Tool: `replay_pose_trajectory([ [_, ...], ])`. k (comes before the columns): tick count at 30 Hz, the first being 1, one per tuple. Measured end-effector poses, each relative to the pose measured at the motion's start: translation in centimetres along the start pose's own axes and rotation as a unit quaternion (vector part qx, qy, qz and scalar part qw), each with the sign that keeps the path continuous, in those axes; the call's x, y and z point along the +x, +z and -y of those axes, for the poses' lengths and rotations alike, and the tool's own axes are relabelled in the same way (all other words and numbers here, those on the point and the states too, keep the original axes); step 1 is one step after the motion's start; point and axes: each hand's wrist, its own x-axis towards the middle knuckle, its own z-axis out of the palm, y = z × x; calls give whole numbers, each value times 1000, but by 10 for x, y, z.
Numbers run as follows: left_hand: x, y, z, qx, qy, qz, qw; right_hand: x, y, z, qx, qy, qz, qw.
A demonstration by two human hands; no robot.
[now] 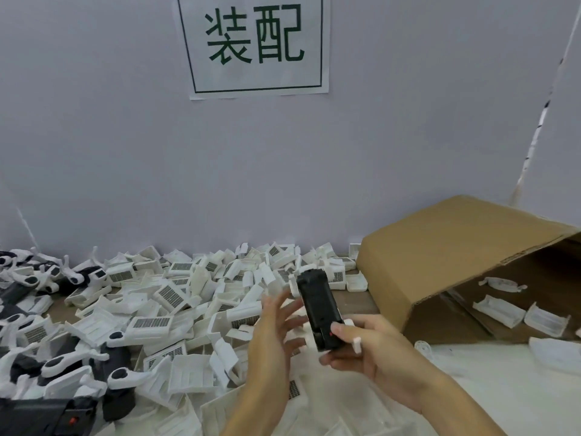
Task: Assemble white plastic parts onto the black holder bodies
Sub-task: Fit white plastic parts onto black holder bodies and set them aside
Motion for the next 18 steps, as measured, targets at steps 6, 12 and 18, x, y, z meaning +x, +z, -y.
replay_pose_trajectory([
  [6,-3,0,19,157,86,46,983,3,-16,32,188,-83,-106,973],
  [12,6,-3,24,192,113,69,972,11,-73,108,291,-206,-218,909],
  [18,6,-2,23,216,99,96,967,16,-143,189,355,-271,-336,829],
])
